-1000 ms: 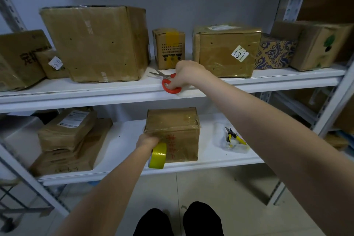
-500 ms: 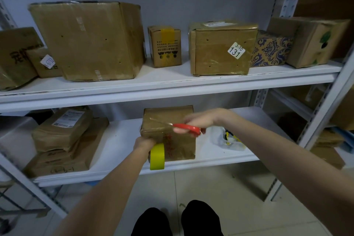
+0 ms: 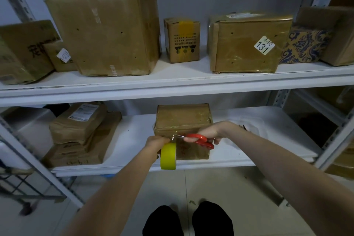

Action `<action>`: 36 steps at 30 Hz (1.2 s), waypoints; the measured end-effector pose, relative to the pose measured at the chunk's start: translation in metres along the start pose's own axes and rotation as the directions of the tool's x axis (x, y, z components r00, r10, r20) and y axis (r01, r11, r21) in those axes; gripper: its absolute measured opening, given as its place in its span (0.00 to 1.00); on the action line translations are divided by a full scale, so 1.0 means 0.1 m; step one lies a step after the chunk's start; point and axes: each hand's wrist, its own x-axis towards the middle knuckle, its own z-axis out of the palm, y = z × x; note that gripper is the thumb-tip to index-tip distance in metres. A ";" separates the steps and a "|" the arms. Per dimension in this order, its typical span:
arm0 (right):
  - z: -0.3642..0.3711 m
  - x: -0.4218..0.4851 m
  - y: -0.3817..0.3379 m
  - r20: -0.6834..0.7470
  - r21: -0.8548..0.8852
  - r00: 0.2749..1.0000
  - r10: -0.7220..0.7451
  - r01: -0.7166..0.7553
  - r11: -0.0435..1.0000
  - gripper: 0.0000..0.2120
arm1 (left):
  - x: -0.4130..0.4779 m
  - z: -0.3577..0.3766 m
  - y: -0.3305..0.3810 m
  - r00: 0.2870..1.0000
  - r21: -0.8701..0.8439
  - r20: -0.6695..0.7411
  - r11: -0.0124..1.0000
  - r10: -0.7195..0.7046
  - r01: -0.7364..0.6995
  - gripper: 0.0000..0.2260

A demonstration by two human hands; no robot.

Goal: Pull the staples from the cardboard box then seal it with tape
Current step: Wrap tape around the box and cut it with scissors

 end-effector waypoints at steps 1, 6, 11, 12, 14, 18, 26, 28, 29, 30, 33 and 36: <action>0.00 0.02 -0.01 -0.003 0.009 1.000 -0.009 0.009 1.000 0.25 | 0.00 -0.01 0.00 1.000 0.003 0.013 1.000 -0.013 0.013 0.16; -0.04 0.09 -0.02 -0.040 -0.057 0.996 -0.086 0.083 0.995 0.26 | 0.05 -0.04 -0.02 0.999 0.025 0.038 0.999 -0.036 0.035 0.19; -0.08 0.17 0.04 -0.122 -0.278 0.978 -0.168 0.129 0.952 0.30 | 0.08 -0.07 0.03 1.000 0.106 0.013 0.994 0.004 -0.006 0.20; -0.09 0.18 0.06 -0.144 -0.276 0.972 -0.186 0.141 0.951 0.29 | 0.10 -0.07 0.04 1.000 0.144 0.007 0.989 0.026 -0.027 0.18; -0.09 0.19 0.09 -0.183 -0.252 0.961 -0.209 0.159 0.955 0.27 | 0.09 -0.09 0.08 0.996 0.229 -0.013 0.970 0.087 -0.081 0.14; -0.08 0.14 0.09 -0.225 -0.232 0.951 -0.213 0.160 0.959 0.26 | 0.06 -0.14 0.08 0.966 0.574 -0.107 0.808 0.234 -0.132 0.12; -0.03 -0.09 -0.08 -0.013 -0.370 1.000 0.013 -0.017 0.929 0.35 | 0.02 -0.18 0.09 0.931 0.647 -0.087 0.731 0.355 -0.218 0.09; -0.07 -0.26 -0.11 -0.073 -0.355 0.996 -0.047 0.018 0.935 0.27 | -0.02 -0.20 0.12 0.925 0.657 -0.076 0.717 0.371 -0.234 0.05; -0.11 -0.37 -0.14 -0.130 -0.325 0.985 -0.113 0.065 0.943 0.24 | -0.03 -0.22 0.13 0.924 0.654 -0.081 0.719 0.375 -0.235 0.04; -0.16 -0.47 -0.17 -0.208 -0.291 0.958 -0.196 0.131 0.948 0.22 | -0.03 -0.23 0.13 0.926 0.649 -0.080 0.725 0.370 -0.233 0.04; -0.26 -0.85 -0.37 -0.514 -0.224 0.757 -0.403 0.335 0.915 0.20 | -0.07 -0.25 0.16 0.930 0.624 -0.071 0.744 0.360 -0.240 0.08; -0.31 -1.18 -0.67 -0.772 -0.255 0.485 -0.412 0.358 0.898 0.27 | -0.13 -0.24 0.20 0.929 0.588 -0.078 0.769 0.363 -0.251 0.11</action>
